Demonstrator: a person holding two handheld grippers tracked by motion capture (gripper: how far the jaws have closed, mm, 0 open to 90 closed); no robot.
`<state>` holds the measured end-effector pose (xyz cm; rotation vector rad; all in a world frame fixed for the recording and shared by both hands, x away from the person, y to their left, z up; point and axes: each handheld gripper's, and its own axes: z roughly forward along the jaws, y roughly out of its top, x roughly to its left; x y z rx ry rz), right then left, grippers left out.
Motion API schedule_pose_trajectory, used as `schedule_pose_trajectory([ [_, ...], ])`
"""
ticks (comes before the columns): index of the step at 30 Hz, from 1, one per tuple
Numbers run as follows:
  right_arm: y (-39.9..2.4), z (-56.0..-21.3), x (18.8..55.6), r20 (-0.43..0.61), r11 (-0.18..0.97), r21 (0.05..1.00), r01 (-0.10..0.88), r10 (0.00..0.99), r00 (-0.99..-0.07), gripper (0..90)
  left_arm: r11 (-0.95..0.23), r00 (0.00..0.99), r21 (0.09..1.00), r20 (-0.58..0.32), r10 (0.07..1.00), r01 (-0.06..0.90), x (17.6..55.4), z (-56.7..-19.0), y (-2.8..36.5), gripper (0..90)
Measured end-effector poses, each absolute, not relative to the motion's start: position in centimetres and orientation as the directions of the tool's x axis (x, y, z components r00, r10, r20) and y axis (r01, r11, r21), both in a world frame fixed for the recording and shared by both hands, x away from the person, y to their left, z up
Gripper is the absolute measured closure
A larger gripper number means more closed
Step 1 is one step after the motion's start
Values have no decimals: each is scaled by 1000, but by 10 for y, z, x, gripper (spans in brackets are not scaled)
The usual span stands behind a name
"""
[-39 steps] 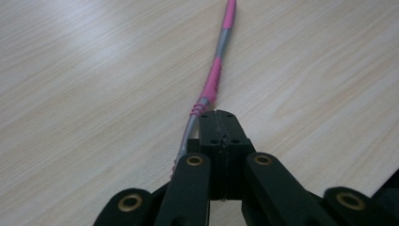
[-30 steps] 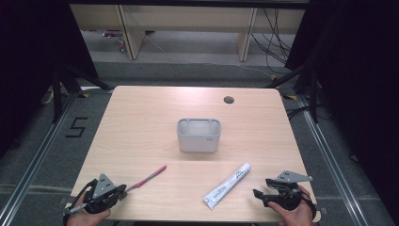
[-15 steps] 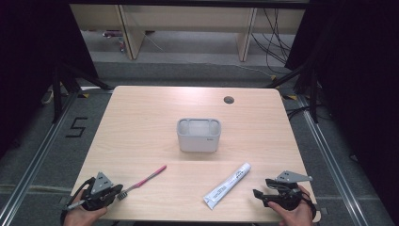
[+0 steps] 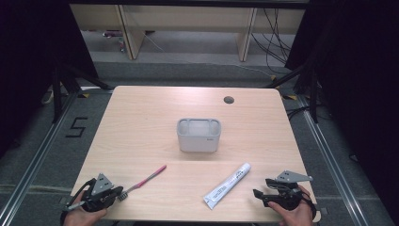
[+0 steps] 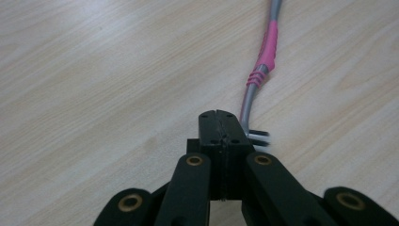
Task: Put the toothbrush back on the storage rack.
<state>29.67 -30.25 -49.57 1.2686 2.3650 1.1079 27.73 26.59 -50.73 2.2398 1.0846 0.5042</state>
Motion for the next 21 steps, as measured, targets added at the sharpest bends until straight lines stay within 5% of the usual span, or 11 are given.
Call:
schedule_pose_trajectory([
  [21,-303,-496,296,149,333,712,618,789,-597,302,-564,682,636,79,727,527,262,-505,237,895],
])
